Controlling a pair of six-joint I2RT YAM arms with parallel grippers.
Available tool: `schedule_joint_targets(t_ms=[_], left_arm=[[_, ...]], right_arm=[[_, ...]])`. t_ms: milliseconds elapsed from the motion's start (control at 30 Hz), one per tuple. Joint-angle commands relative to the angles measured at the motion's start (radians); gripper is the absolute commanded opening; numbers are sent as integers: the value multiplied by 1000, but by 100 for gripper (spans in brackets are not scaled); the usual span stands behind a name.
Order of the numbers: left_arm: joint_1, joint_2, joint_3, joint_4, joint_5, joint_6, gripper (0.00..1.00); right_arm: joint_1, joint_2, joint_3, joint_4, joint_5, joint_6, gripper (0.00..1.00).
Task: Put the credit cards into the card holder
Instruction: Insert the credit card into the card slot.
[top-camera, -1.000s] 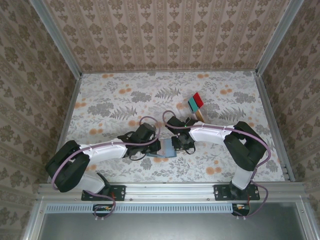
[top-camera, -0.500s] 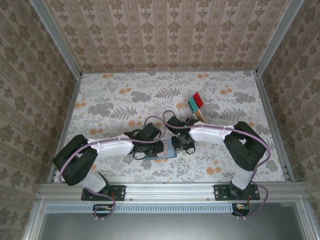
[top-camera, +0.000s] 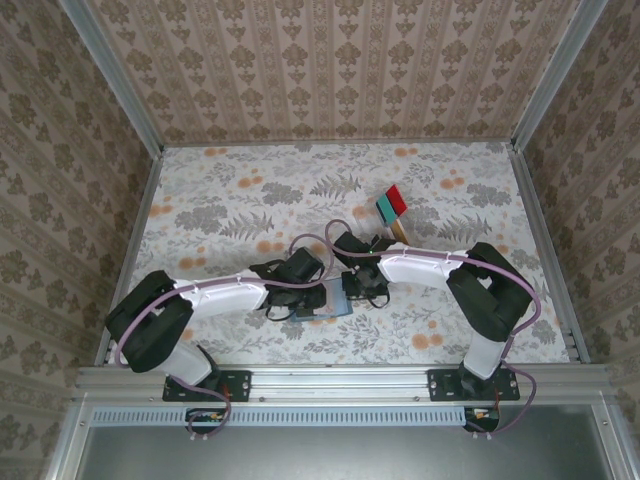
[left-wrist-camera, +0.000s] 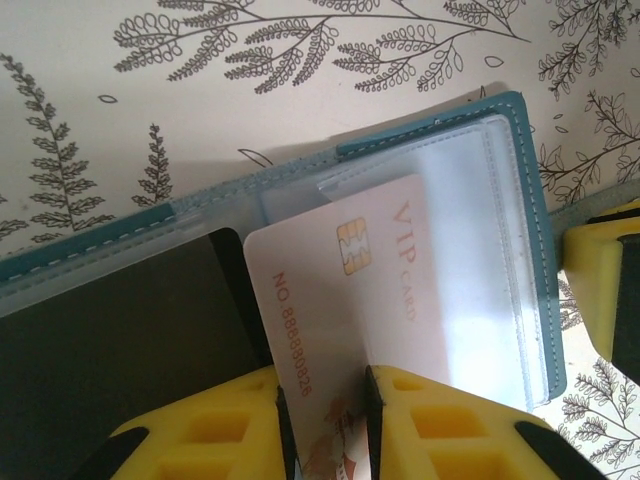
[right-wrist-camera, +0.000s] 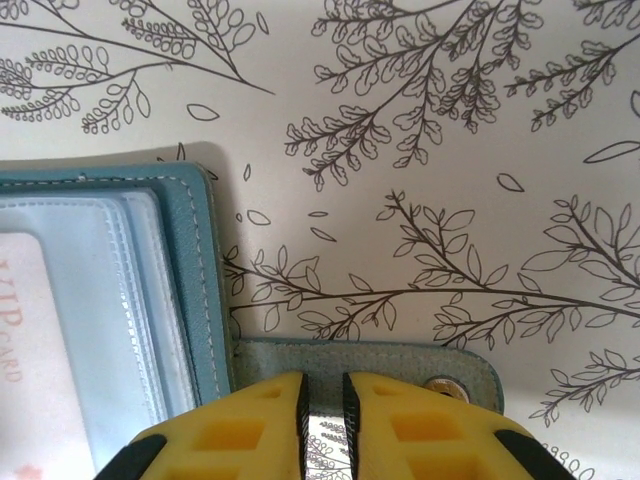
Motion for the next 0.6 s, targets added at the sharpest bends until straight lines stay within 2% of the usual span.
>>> schedule_joint_targets(t_ms=[0,167,300,567], left_arm=[[-15,28,14,-1,17,-36,27],[-12,14,-12,52,29,-103,29],[-10,-32,-54,105,24,-145,35],[-5,-103,-81,86,-16,-168,42]], right_arm=[[6,57,-54,92,-106,38,19],[6,39,-85,129,-123,75,18],[4,21,-106,147,-129,100,17],[-1,15,-124,171,-149,118,16]])
